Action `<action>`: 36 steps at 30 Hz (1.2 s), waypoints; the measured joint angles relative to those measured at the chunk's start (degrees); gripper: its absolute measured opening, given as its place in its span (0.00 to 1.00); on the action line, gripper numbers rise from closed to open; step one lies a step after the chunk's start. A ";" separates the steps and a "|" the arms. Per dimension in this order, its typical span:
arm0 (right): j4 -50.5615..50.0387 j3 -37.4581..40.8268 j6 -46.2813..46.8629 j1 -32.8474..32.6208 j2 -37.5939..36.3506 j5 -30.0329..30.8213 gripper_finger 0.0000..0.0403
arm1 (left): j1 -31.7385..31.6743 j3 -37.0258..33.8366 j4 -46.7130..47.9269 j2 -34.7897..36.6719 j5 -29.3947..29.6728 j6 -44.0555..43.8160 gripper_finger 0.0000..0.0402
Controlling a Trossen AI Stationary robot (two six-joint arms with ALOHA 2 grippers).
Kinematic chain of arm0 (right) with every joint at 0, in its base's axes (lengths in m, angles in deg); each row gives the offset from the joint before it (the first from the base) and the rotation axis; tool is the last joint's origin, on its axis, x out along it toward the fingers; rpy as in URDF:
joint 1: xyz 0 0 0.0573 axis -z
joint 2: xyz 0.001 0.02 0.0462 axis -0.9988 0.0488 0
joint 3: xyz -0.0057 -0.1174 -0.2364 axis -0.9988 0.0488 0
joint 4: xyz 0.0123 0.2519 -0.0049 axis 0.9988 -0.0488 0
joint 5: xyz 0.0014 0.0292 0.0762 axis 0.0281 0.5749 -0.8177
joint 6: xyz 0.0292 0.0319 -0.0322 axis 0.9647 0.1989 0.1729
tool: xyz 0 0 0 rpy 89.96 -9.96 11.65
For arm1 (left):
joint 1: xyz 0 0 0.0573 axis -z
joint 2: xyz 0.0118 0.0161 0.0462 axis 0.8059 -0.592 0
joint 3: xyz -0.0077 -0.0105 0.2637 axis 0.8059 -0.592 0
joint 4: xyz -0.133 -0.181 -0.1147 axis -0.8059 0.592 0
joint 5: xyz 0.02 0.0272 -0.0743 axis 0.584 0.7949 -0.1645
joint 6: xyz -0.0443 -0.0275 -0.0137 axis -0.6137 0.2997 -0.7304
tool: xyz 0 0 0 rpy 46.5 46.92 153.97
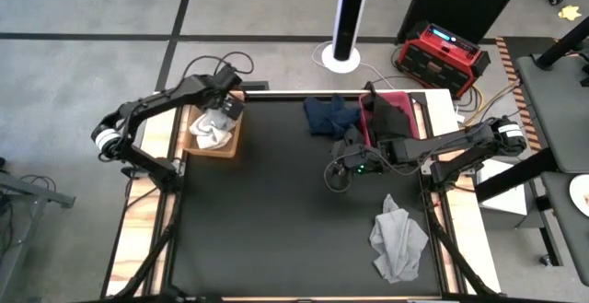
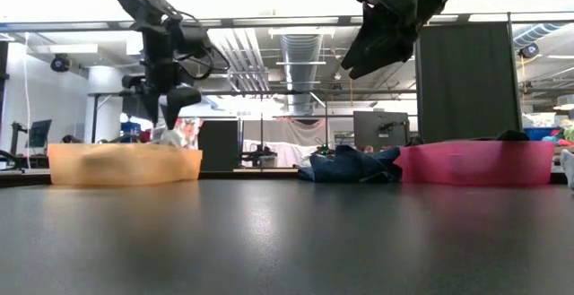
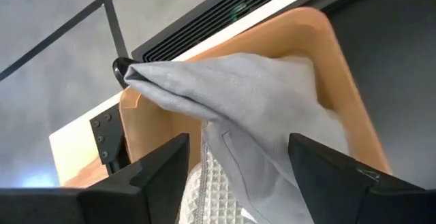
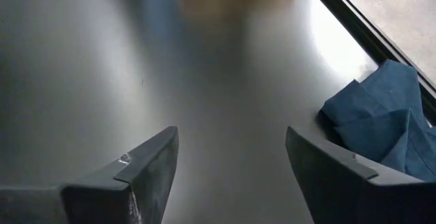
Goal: Sort towels by color in basket
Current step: Put the left gray towel into the orange bin
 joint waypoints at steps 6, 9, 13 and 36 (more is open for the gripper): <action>-0.06 0.14 -0.12 0.00 0.00 0.01 0.65 | 3.99 3.12 -0.96 0.01 -0.92 0.33 0.59; -0.06 0.14 -0.16 0.00 0.00 0.01 0.66 | 5.42 3.39 -3.90 0.05 -1.19 3.08 0.57; -0.06 0.17 -0.22 0.00 0.00 0.00 0.67 | 5.32 1.44 -7.52 -0.13 -2.74 4.40 0.46; -0.36 0.30 0.39 -0.02 0.00 0.00 0.66 | 2.00 -14.03 -16.16 -2.51 2.95 -3.42 0.00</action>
